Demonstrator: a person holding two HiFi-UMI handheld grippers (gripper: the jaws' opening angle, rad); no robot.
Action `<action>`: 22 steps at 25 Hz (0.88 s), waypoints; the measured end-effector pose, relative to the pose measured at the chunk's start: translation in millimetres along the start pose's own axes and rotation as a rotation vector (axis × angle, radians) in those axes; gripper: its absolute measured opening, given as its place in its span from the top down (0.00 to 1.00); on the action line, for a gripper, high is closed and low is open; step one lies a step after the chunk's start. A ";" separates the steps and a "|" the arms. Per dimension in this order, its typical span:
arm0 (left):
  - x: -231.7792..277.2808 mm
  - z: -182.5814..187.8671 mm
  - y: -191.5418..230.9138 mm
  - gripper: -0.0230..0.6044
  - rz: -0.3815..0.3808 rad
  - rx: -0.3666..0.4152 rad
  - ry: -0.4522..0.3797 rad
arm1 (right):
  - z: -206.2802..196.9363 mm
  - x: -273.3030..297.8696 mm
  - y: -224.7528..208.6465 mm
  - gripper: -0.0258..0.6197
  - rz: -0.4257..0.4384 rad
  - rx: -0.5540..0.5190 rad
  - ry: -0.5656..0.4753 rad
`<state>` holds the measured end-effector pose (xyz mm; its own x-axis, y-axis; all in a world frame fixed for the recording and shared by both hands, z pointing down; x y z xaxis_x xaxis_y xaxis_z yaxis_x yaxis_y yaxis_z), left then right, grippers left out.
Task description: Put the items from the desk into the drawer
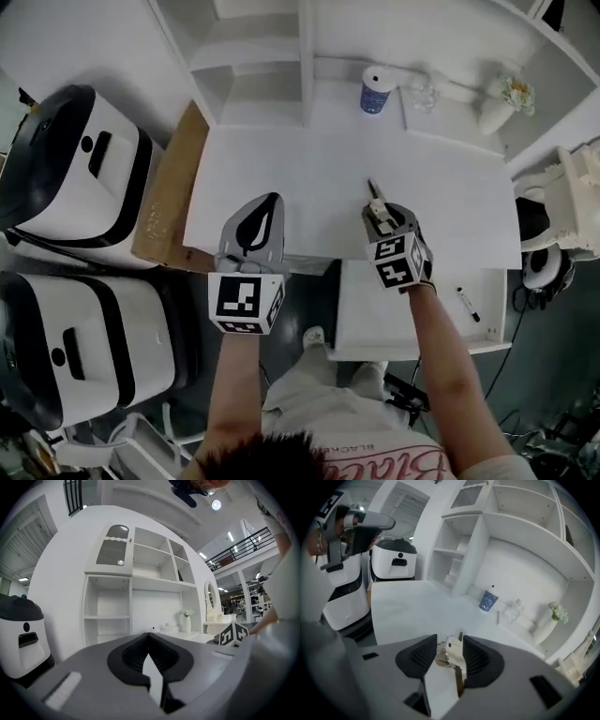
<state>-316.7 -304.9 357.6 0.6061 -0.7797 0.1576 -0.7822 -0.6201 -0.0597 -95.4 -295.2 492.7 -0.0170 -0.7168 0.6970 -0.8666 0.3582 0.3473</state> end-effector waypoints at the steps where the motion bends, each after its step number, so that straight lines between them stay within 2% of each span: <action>1: 1.7 -2.4 1.0 0.95 -0.004 -0.001 0.004 | -2.2 6.2 0.1 0.69 -0.005 -0.005 0.015; 8: 7.9 -17.1 8.7 0.95 -0.024 -0.011 0.025 | -13.9 35.8 0.9 0.77 -0.012 -0.028 0.098; 14: 11.4 -20.5 13.5 0.95 -0.032 -0.017 0.036 | -13.1 36.0 -1.1 0.84 -0.077 -0.082 0.111; 20: 11.8 -17.7 10.5 0.95 -0.044 -0.019 0.026 | -12.7 27.4 -13.3 0.94 -0.141 -0.090 0.118; 22: 10.9 -16.9 8.9 0.95 -0.048 -0.021 0.025 | -14.5 25.5 -16.2 0.94 -0.139 -0.090 0.132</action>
<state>-319.4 -317.5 375.4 0.6395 -0.7464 0.1840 -0.7552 -0.6547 -0.0311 -74.5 -310.7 513.9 0.1699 -0.6808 0.7125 -0.8079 0.3178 0.4963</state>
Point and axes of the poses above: the fingertips, and each gripper's own axes: x forward along the fingers, y to its left, z out of its top, the point moved 5 cm from there along -x, backward along the fingers, and after that the axes turned 5 degrees about y, right-handed, at the moved point
